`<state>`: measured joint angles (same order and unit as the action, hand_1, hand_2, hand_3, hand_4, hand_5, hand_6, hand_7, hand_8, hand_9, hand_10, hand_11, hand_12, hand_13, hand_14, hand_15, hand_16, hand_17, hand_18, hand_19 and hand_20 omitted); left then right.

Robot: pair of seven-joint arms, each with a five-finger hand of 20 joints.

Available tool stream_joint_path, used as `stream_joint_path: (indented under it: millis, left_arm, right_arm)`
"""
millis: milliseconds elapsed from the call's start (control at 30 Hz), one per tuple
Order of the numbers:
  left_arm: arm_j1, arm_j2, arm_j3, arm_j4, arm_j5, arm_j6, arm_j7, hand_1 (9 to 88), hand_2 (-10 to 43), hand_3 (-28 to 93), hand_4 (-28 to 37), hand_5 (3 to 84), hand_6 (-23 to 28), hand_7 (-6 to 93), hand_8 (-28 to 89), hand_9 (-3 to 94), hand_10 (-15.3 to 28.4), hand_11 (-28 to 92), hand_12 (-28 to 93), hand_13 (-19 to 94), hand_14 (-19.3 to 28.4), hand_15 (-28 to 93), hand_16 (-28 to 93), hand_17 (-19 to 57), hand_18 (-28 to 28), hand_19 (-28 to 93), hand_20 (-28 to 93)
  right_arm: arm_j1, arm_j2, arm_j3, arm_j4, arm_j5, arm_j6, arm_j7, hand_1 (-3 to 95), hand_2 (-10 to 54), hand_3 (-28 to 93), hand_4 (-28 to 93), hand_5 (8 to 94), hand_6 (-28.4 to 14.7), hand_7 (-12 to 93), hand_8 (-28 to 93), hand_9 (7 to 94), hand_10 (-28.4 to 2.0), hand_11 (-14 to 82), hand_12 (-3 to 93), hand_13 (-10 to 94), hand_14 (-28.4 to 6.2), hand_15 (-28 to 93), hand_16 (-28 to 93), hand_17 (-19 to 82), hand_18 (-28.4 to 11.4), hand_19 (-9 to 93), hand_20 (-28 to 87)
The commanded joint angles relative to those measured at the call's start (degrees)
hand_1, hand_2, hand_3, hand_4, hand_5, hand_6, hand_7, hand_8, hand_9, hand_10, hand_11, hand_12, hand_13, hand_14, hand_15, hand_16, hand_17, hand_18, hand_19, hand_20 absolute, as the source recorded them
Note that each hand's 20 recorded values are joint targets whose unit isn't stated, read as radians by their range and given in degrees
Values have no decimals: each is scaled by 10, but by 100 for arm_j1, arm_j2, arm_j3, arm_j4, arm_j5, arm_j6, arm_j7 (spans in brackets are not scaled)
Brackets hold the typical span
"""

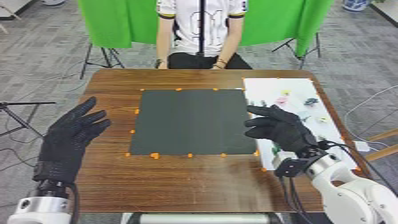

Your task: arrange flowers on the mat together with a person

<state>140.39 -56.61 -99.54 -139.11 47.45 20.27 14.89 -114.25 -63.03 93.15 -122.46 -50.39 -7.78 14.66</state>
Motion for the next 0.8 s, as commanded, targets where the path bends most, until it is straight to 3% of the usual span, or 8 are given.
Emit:
stream_joint_path:
  millis: [33, 200, 433, 533, 800]
  left_arm:
    - [95, -65, -12, 17, 25, -41, -70, 217, 59, 781, -283, 373, 83, 133, -97, 349, 202, 256, 100, 241, 274, 531, -104, -70, 247, 552, 219]
    - [117, -31, 0, 11, 20, -13, -12, 217, 59, 780, -283, 373, 84, 133, -96, 349, 202, 256, 100, 241, 274, 532, -104, -70, 247, 551, 221]
    - [108, -54, 16, 11, 42, -33, -46, 217, 59, 780, -283, 373, 84, 132, -96, 349, 202, 256, 100, 241, 275, 532, -104, -70, 248, 550, 223]
    - [155, -15, 35, 0, 17, 2, 29, 217, 59, 780, -283, 373, 85, 132, -96, 349, 202, 256, 100, 240, 275, 532, -104, -70, 247, 549, 224]
    - [174, -23, 13, -2, 13, 16, 57, 217, 59, 781, -283, 374, 84, 131, -96, 350, 202, 256, 101, 241, 275, 533, -103, -70, 247, 548, 226]
  right_arm:
    - [-2, 14, 19, -26, -26, 86, -8, 233, 50, 709, -267, 513, -33, 149, -118, 547, -175, 225, 156, 454, -173, 533, 101, 134, -215, 597, 173]
    - [-21, 19, 69, -70, -53, 94, -48, 234, 50, 708, -267, 513, -33, 149, -118, 547, -176, 225, 155, 455, -173, 533, 101, 135, -215, 597, 173]
    - [-15, 27, 108, -140, -160, 208, -118, 235, 50, 709, -266, 516, -32, 152, -119, 547, -173, 226, 155, 457, -172, 535, 101, 135, -215, 597, 173]
    - [2, 30, 103, -127, -145, 199, -105, 236, 50, 709, -267, 516, -33, 152, -120, 548, -173, 227, 155, 457, -172, 534, 101, 135, -215, 597, 172]
    - [-10, 17, 128, -109, -125, 176, -95, 235, 51, 709, -267, 517, -34, 152, -120, 548, -174, 227, 155, 458, -172, 533, 101, 135, -216, 598, 172]
